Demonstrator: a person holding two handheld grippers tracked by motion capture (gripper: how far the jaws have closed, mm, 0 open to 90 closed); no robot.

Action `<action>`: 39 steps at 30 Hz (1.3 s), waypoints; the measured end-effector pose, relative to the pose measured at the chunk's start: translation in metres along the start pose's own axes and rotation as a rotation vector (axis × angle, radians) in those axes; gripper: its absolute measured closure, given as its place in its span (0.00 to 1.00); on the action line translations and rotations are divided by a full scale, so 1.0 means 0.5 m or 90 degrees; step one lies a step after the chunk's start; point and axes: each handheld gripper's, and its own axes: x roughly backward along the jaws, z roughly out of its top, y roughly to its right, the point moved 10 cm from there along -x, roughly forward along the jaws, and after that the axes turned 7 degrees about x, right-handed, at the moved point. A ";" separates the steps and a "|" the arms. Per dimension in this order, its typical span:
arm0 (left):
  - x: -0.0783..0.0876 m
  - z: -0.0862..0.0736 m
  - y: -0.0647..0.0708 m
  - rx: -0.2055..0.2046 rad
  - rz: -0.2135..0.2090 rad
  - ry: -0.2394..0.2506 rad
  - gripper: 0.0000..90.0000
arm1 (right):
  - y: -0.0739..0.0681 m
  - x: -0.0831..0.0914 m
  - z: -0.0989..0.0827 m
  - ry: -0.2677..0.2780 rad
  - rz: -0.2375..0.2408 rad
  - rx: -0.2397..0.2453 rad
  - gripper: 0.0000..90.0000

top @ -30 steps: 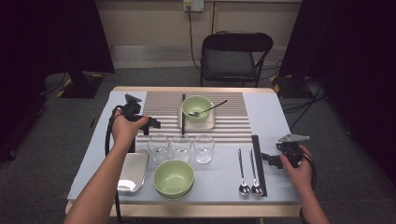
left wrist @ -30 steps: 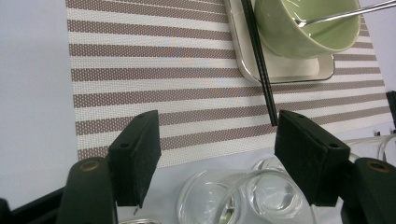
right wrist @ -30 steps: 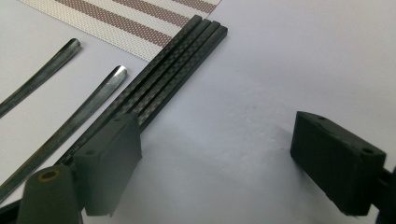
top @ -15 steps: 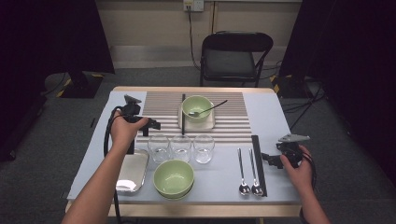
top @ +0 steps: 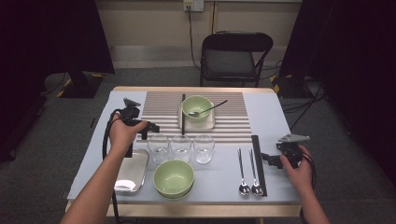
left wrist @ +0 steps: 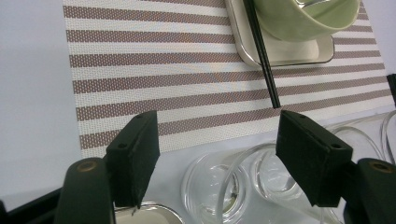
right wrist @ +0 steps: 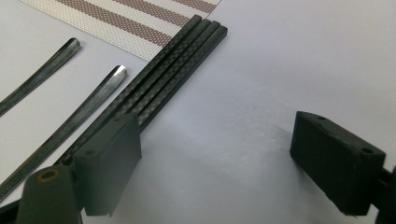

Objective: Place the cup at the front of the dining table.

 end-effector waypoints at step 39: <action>0.013 -0.022 -0.014 -0.014 -0.001 -0.007 0.32 | 0.000 0.000 0.000 0.001 0.002 0.001 0.17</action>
